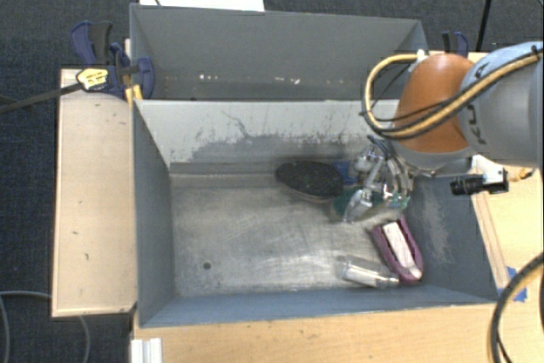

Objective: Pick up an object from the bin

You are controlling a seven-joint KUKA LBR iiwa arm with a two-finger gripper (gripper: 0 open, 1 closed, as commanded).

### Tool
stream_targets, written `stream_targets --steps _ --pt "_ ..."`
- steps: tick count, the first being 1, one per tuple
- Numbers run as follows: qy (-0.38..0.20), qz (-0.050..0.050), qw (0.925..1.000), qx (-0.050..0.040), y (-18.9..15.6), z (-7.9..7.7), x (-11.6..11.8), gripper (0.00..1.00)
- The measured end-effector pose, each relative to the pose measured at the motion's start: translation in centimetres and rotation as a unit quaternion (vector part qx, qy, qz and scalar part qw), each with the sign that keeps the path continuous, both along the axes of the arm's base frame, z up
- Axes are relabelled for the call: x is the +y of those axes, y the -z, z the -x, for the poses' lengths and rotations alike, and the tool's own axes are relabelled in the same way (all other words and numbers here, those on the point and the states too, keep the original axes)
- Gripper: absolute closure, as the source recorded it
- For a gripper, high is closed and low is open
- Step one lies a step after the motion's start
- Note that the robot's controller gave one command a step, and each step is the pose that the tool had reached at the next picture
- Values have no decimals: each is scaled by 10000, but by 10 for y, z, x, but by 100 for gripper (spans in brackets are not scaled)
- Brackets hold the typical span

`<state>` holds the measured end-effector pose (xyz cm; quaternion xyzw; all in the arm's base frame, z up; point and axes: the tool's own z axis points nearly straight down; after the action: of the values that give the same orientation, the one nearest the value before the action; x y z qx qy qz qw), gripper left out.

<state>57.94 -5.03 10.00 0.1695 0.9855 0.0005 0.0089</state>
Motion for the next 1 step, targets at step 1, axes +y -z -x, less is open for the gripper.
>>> stream_targets --steps 1 --pt "-18 -5 10000 -2 2 0 2 100"
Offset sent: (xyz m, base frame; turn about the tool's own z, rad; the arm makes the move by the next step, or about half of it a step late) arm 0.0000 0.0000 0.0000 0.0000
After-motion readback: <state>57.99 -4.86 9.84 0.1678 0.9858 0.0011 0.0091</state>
